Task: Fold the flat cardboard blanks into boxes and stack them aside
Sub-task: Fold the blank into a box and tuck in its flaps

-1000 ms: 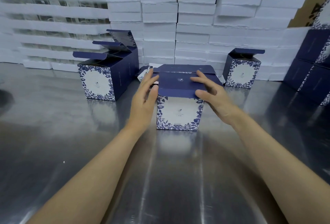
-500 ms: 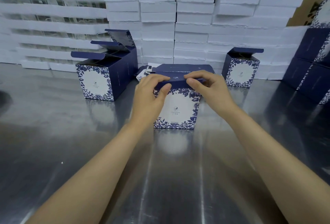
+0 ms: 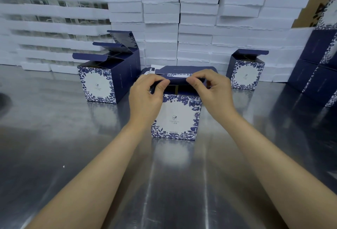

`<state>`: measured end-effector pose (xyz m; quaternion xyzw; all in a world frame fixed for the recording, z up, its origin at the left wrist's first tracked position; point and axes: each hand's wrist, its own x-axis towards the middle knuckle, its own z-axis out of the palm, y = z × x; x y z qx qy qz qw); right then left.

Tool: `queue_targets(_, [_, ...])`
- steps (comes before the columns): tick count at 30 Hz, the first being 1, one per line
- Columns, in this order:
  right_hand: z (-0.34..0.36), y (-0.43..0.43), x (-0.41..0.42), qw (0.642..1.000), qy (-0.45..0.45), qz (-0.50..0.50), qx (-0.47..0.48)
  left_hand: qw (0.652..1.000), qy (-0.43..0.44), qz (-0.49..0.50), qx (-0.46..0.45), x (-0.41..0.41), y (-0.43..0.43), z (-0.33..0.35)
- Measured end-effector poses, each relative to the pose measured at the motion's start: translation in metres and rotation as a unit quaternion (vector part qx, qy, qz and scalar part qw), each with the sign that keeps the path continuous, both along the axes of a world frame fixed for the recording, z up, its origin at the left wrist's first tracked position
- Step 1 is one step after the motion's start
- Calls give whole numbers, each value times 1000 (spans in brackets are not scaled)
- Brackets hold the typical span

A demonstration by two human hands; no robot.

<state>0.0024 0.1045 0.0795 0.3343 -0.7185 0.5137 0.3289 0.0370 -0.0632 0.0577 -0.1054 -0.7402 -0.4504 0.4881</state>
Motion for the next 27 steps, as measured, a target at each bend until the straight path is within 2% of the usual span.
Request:
queue_targets(4, [5,-2,1,995,50,-21,82,999,19,25,-27,1,-1,0])
queue_targets(12, [8,-8,9,997,-23,-28,68,998,19,29,-45,1,2,0])
queue_targets(16, [9,-12,12,987,61,-79,124,998,24,29,-55,-1,1,-1])
queue_targets(19, [5,-15,12,993,44,-53,99,998,15,16,-57,-1,1,-2])
queue_targets(22, [1,-12,8,988,76,-79,104,1000,3,-2,-30,2,4,-2])
queue_targets(24, [1,-8,5,993,49,-44,100,1000,-8,-17,-9,4,6,-2])
queue_targets(27, [5,0,0,994,-76,69,36,999,-16,-24,19,5,5,-1])
